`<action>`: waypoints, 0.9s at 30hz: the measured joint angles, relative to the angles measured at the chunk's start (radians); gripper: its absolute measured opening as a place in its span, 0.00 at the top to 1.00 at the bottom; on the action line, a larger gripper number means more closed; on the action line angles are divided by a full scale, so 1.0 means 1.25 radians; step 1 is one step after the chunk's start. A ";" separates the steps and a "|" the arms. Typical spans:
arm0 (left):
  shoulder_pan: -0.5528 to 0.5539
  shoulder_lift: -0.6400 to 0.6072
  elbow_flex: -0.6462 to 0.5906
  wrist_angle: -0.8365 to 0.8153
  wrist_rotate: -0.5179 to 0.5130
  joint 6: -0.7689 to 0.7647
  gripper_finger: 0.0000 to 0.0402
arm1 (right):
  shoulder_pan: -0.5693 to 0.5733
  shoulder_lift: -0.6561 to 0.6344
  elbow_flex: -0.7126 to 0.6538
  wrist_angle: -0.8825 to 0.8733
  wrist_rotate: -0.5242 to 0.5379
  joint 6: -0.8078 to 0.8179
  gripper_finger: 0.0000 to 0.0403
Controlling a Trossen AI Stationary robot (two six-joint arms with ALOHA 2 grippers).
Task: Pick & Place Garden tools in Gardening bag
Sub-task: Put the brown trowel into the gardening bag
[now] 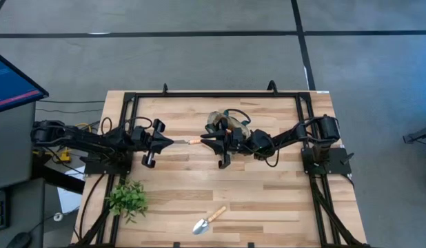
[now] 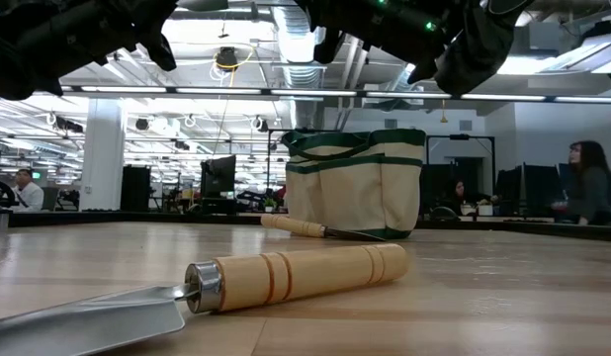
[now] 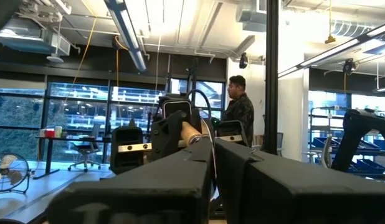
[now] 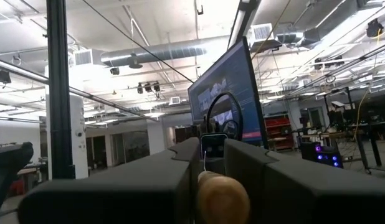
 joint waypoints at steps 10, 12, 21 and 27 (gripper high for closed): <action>0.000 0.000 0.000 0.000 -0.011 -0.030 0.99 | 0.000 0.000 0.000 -0.001 0.000 0.000 0.87; 0.000 0.000 0.000 0.000 -0.013 -0.029 0.99 | 0.000 0.000 0.000 -0.002 0.001 0.000 0.87; 0.001 0.000 0.000 0.003 -0.014 -0.030 0.97 | 0.001 0.000 0.000 -0.031 0.000 0.013 0.87; 0.001 0.000 0.000 0.001 -0.015 -0.033 0.86 | 0.002 -0.025 -0.006 -0.094 -0.001 0.015 0.87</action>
